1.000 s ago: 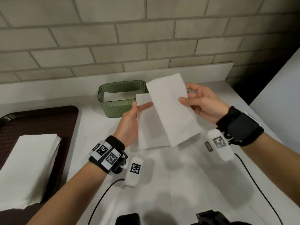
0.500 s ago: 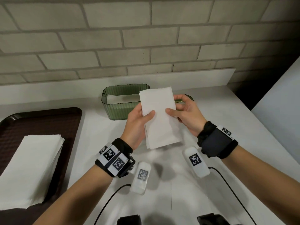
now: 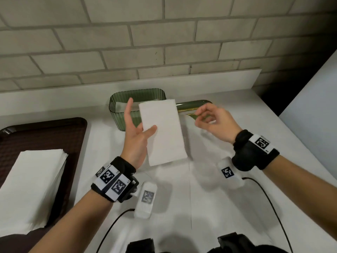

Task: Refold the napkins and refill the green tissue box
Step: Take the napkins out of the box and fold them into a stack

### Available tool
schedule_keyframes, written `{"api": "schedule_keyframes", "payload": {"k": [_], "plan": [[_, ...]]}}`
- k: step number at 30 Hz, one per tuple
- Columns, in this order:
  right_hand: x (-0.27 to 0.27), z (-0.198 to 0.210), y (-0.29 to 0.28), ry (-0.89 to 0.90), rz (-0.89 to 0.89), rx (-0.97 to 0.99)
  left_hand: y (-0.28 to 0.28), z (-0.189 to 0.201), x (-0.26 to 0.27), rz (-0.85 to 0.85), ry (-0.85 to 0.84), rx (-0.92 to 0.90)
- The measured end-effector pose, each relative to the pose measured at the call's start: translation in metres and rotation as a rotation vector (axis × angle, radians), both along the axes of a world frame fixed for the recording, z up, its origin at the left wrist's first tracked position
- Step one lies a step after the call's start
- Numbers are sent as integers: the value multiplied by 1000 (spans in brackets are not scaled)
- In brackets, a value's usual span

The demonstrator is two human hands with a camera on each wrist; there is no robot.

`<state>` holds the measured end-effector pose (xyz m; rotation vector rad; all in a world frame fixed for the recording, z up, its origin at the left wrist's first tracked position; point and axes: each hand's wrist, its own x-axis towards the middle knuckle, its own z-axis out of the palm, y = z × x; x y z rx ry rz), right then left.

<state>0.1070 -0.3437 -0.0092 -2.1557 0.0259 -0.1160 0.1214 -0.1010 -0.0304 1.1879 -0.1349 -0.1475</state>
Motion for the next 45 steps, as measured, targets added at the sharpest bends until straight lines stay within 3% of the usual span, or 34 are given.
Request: {"api": "schedule_keyframes", "payload": {"k": [2, 4, 7, 11, 14, 19, 23, 34, 38, 43, 45], "plan": [[-8, -11, -25, 163, 178, -502, 18, -7, -4, -34, 4, 57], [-20, -23, -39, 349, 329, -756, 31, -13, -9, -81, -10, 211], [-35, -33, -40, 461, 437, -759, 43, -24, -14, -89, 7, 357], [-44, -40, -28, 388, 458, -858, 51, -34, -22, -109, -19, 436], [-43, -44, -21, 371, 469, -820, 56, -37, -31, -129, -48, 470], [-42, -45, -15, 341, 509, -801, 60, -42, -41, -153, -38, 483], [-41, -42, -14, 237, 436, -787, 60, -42, -43, -136, -27, 474], [-50, -33, -11, 199, 348, -894, 33, -35, -29, -74, 7, 364], [-47, 3, -18, 177, 347, -630, 23, -33, -22, -55, 114, 225], [-36, 56, -28, -31, 175, 282, 4, -18, -19, -58, 140, 35], [-29, 60, -23, -54, 114, 517, -8, -6, -22, -101, 153, -17]]}}
